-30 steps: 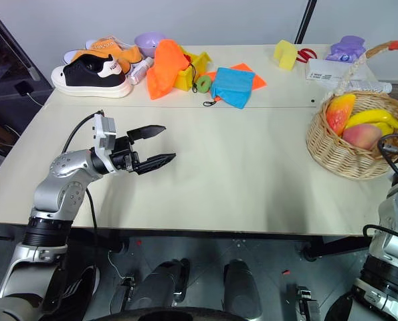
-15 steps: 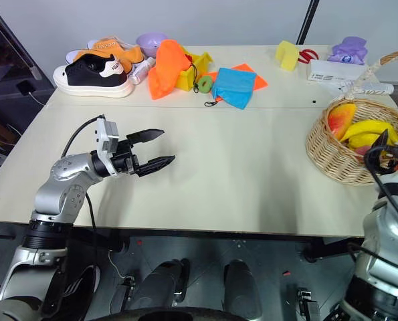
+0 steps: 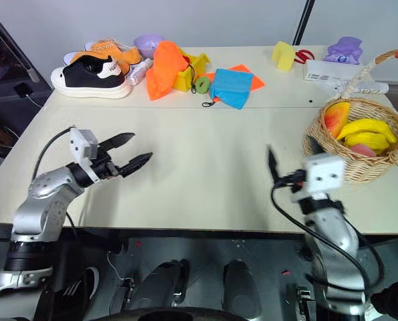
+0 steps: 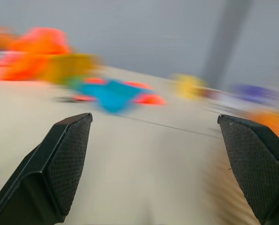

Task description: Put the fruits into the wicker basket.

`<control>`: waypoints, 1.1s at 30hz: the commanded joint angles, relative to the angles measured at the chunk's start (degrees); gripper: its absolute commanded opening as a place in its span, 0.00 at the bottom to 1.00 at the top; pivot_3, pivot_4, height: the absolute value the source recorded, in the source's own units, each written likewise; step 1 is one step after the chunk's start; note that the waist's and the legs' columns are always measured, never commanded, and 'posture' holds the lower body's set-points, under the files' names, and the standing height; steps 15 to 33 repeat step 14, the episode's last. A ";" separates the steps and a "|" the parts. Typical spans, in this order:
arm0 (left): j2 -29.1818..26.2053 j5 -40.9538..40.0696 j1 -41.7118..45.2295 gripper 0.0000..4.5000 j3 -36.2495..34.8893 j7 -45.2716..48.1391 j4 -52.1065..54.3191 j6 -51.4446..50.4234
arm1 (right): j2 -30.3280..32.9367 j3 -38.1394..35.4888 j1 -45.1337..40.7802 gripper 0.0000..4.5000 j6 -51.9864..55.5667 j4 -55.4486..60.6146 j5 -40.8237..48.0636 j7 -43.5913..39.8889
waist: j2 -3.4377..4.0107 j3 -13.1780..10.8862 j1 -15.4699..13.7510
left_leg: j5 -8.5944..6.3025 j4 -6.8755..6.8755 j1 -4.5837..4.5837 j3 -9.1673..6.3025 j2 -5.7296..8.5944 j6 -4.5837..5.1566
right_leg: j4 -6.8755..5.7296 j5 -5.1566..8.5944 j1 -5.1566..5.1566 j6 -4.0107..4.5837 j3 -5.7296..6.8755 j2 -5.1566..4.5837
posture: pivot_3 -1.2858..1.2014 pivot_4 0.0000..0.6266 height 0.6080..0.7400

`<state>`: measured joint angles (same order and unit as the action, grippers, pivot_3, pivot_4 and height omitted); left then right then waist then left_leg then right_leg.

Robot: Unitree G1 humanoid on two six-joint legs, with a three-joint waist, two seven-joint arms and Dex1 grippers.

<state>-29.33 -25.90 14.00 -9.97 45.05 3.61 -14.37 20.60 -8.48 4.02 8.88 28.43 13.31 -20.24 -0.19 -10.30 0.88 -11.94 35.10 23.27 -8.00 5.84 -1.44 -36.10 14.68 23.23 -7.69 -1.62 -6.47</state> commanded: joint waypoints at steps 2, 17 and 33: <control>-0.14 0.50 -2.02 1.00 -7.22 -8.59 1.51 -0.26 | 5.52 3.80 -5.21 0.99 -0.47 -7.31 6.94 -16.13 | -0.03 -0.02 -0.34 | -0.01 -0.01 0.02 -0.02 -0.04 0.01 | 0.02 -0.09 -0.01 -0.15 0.06 0.02 | 0.52 0.24 1.00; 0.13 3.19 -7.97 1.00 -18.84 -21.63 1.88 5.88 | 5.69 10.27 -21.34 0.99 -7.17 -27.27 6.45 -31.64 | -0.22 0.03 -0.87 | -0.02 0.02 0.08 -0.07 0.01 -0.01 | 0.06 -0.12 0.00 -0.17 0.12 -0.03 | 0.52 0.24 1.00; 0.13 3.19 -7.97 1.00 -18.84 -21.63 1.88 5.88 | 5.69 10.27 -21.34 0.99 -7.17 -27.27 6.45 -31.64 | -0.22 0.03 -0.87 | -0.02 0.02 0.08 -0.07 0.01 -0.01 | 0.06 -0.12 0.00 -0.17 0.12 -0.03 | 0.52 0.24 1.00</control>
